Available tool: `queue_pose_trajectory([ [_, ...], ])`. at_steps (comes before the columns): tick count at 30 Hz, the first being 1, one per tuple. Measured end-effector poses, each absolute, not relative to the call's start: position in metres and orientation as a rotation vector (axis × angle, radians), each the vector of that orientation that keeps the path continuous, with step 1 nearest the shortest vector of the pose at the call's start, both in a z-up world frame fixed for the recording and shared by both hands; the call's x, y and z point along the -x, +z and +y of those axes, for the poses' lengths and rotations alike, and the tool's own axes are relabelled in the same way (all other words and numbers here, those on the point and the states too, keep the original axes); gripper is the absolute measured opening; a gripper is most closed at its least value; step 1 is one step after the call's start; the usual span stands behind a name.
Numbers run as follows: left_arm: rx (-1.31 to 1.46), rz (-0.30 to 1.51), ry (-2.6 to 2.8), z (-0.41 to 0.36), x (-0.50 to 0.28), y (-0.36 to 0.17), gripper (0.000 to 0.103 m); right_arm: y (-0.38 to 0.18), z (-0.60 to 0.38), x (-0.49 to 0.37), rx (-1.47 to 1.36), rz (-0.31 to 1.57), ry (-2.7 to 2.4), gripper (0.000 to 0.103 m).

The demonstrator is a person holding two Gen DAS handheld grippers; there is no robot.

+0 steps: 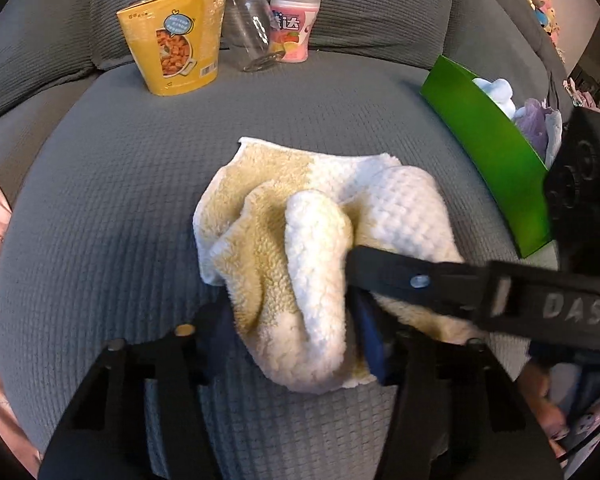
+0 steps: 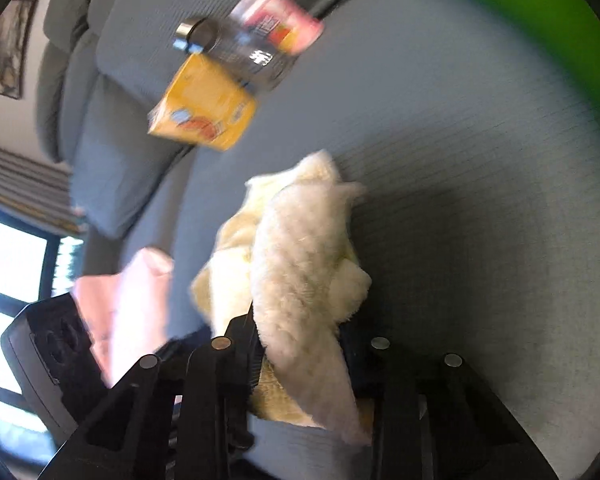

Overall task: Organize soft objects
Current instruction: 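Close the right gripper on the yellow-white towel and lift it, then carry the yellow-white towel with the right gripper over the green box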

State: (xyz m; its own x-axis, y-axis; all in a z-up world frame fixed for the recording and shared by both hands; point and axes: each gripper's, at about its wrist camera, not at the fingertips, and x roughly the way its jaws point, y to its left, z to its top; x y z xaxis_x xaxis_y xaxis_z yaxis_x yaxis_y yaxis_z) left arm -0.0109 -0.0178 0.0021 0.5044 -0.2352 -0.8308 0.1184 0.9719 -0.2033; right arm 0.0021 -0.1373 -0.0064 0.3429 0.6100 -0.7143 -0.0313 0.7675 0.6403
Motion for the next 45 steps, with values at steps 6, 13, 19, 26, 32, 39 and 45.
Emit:
queue_pose_trajectory([
  [6,0.195,1.015,-0.222,-0.014,0.005,0.006,0.028,0.000,-0.117,-0.013,-0.514,1.152,0.494,0.033],
  [13,0.224,0.911,-0.177,-0.005,0.001,0.050,0.027,0.039,-0.108,-0.023,-0.494,1.050,0.607,0.033],
  [19,0.199,0.748,-0.160,-0.007,0.002,0.113,0.027,0.108,-0.104,-0.024,-0.428,0.894,0.680,0.033],
  [26,0.175,0.605,-0.179,-0.019,0.015,0.165,0.027,0.172,-0.113,-0.006,-0.373,0.728,0.705,0.033],
  [32,0.126,0.561,-0.254,-0.046,0.020,0.182,0.027,0.195,-0.143,0.018,-0.361,0.626,0.651,0.033],
  [39,0.104,0.530,-0.348,-0.086,0.011,0.191,0.027,0.210,-0.186,0.032,-0.362,0.551,0.561,0.033],
  [45,0.072,0.533,-0.400,-0.122,0.002,0.192,0.027,0.210,-0.220,0.033,-0.398,0.521,0.493,0.033],
])
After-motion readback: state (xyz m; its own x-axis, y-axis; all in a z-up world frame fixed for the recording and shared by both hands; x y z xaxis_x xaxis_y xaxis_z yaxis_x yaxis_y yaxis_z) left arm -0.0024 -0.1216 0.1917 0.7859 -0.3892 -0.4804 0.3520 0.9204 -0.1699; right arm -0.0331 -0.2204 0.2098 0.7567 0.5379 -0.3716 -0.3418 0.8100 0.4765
